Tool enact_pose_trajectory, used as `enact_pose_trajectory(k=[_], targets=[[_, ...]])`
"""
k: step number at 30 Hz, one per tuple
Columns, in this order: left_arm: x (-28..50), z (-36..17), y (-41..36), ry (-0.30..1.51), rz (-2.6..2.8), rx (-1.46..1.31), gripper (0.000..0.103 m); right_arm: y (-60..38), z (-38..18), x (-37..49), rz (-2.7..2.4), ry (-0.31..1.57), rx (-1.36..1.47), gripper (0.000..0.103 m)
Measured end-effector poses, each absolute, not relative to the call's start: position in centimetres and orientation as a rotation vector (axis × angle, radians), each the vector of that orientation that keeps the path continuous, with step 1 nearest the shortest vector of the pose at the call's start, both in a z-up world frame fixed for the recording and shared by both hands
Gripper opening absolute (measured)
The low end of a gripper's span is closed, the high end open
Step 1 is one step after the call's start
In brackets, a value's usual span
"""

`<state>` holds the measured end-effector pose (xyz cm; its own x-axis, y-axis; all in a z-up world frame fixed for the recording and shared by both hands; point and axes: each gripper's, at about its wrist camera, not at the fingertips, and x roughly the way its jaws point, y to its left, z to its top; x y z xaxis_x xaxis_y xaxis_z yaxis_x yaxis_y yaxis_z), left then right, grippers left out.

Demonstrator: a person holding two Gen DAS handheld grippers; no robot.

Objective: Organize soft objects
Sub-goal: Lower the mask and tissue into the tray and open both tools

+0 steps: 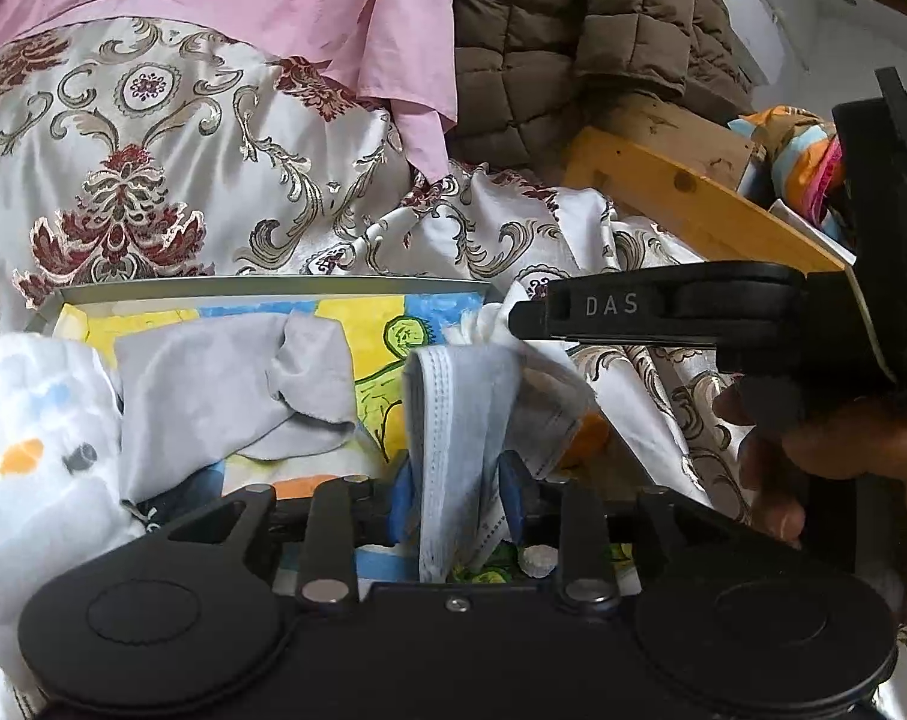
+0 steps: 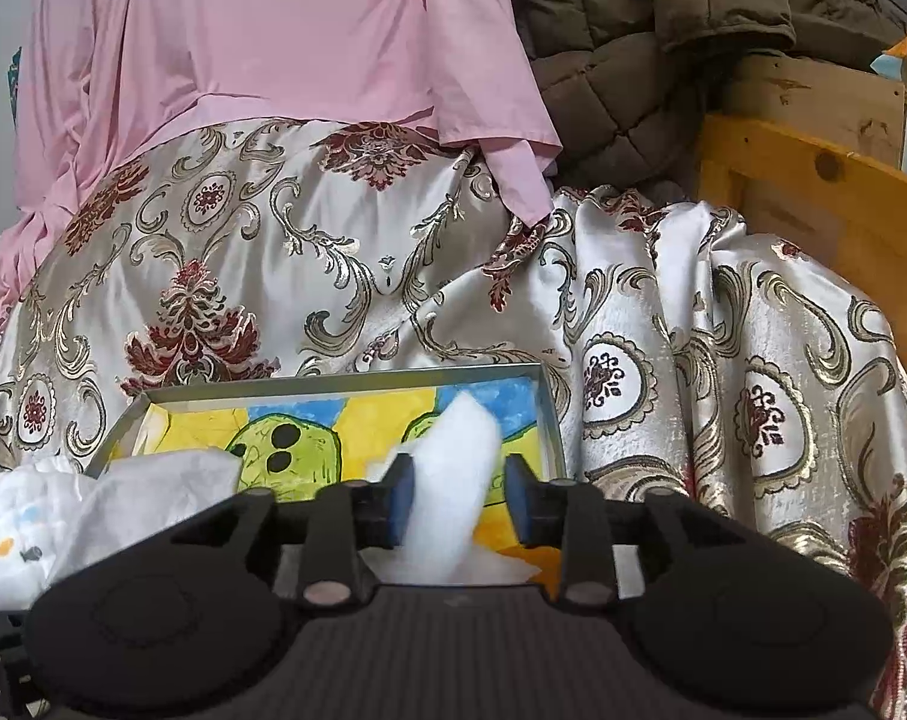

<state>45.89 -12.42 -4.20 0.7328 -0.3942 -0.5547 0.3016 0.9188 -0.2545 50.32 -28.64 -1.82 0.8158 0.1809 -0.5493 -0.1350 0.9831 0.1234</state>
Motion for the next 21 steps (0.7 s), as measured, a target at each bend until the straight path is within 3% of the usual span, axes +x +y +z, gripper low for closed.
enact_pose_trajectory(k=[10, 17, 21], targets=[[45.7, -3.8, -12.5, 0.657, -0.372, -0.13, 0.036, -28.6, -0.6, 49.7, 0.181, 0.592, 0.07, 0.05], [45.2, -3.4, -12.4, 0.653, -0.359, -0.137, 0.055, -28.8, -0.2, 49.1, 0.181, 0.582, 0.081, 0.065], [44.5, -2.9, -12.5, 0.646, -0.363, -0.131, 0.059, -29.2, 0.3, 48.4, 0.179, 0.576, 0.083, 0.074]])
